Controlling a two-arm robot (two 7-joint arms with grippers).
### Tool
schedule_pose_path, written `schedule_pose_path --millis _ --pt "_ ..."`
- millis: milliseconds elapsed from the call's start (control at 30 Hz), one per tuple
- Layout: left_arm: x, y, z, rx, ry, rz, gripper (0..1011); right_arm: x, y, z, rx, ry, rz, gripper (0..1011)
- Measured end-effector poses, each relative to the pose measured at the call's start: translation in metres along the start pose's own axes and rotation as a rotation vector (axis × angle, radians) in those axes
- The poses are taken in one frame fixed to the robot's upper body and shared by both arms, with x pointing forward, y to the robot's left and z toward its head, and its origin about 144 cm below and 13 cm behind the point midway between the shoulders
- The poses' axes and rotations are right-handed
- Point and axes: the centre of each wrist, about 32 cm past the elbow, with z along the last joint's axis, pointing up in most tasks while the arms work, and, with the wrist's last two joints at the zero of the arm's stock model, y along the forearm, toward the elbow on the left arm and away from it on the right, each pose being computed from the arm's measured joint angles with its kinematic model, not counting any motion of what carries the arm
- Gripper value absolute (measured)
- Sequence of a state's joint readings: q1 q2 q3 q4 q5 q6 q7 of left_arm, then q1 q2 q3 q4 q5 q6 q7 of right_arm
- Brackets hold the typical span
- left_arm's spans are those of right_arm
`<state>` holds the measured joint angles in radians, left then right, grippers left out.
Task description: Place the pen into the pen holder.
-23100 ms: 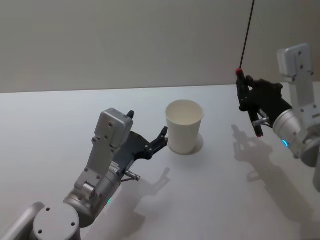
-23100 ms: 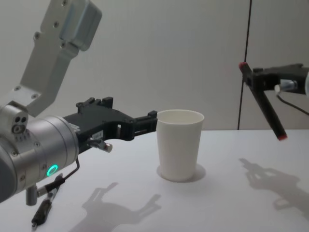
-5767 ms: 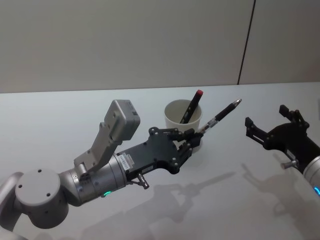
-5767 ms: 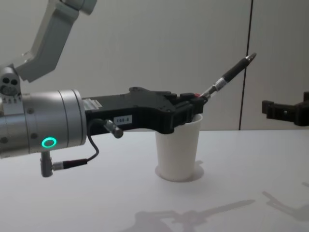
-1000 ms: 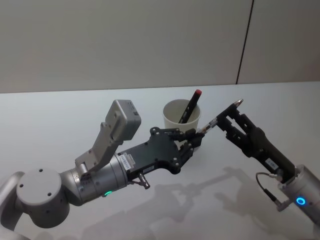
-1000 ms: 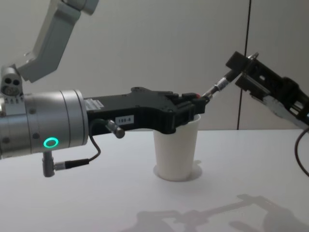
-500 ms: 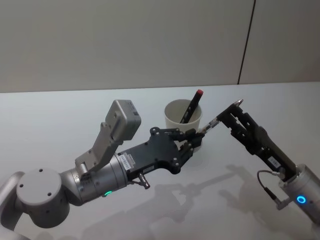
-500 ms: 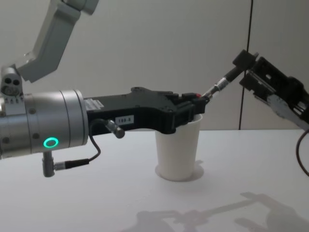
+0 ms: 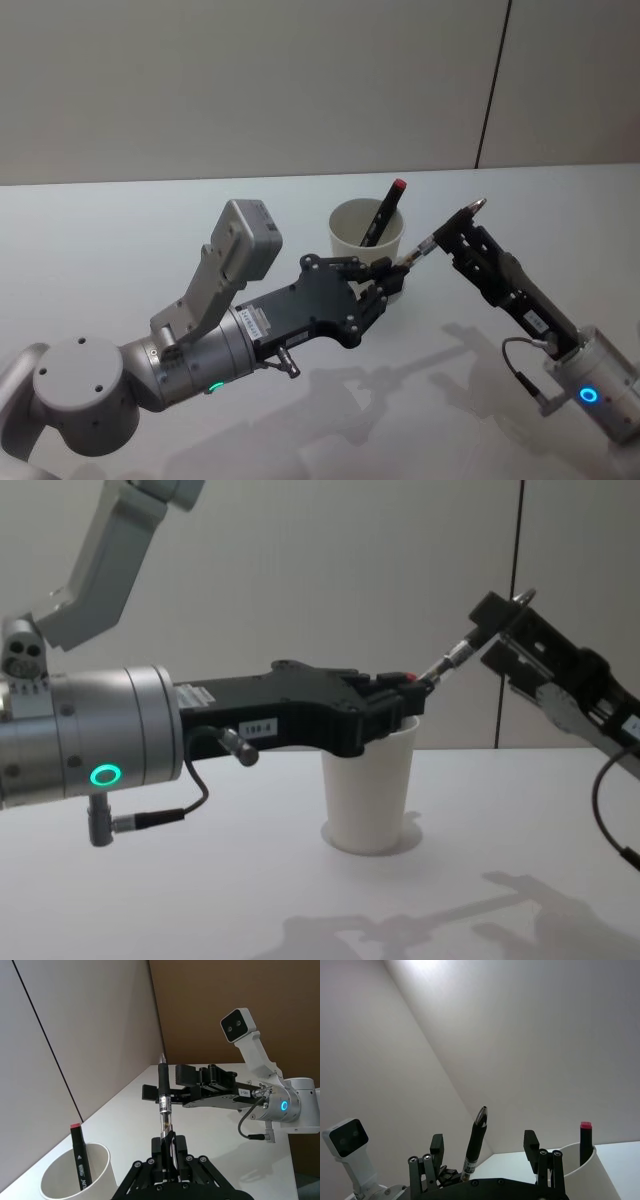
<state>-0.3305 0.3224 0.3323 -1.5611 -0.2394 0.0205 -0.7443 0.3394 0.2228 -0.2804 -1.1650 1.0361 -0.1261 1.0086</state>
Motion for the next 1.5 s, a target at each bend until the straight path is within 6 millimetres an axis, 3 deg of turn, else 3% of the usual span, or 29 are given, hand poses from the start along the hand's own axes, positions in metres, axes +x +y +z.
schedule_pose_path --millis 133,433,500,600,833,1067,1500 --pt "0.0 0.0 0.0 0.0 0.0 0.0 175 0.0019 0.0024 -0.0028 -0.003 0.008 0.01 997" --pt "0.0 0.0 0.0 0.0 0.0 0.0 174 0.0036 0.0062 -0.0064 -0.006 0.017 0.036 786" --pt "0.0 0.0 0.0 0.0 0.0 0.0 175 0.0037 0.007 -0.0074 -0.005 0.019 0.041 685" --pt "0.0 0.0 0.0 0.0 0.0 0.0 175 0.0039 0.0074 -0.008 -0.001 0.021 0.044 629" --pt "0.0 0.0 0.0 0.0 0.0 0.0 175 0.004 0.0079 -0.01 0.022 0.025 0.048 360" --pt "0.0 0.0 0.0 0.0 0.0 0.0 174 0.004 0.008 -0.0105 0.043 0.026 0.048 166" --pt "0.0 0.0 0.0001 -0.001 0.0 0.0 174 0.0032 0.0071 -0.0107 0.055 0.022 0.043 143"
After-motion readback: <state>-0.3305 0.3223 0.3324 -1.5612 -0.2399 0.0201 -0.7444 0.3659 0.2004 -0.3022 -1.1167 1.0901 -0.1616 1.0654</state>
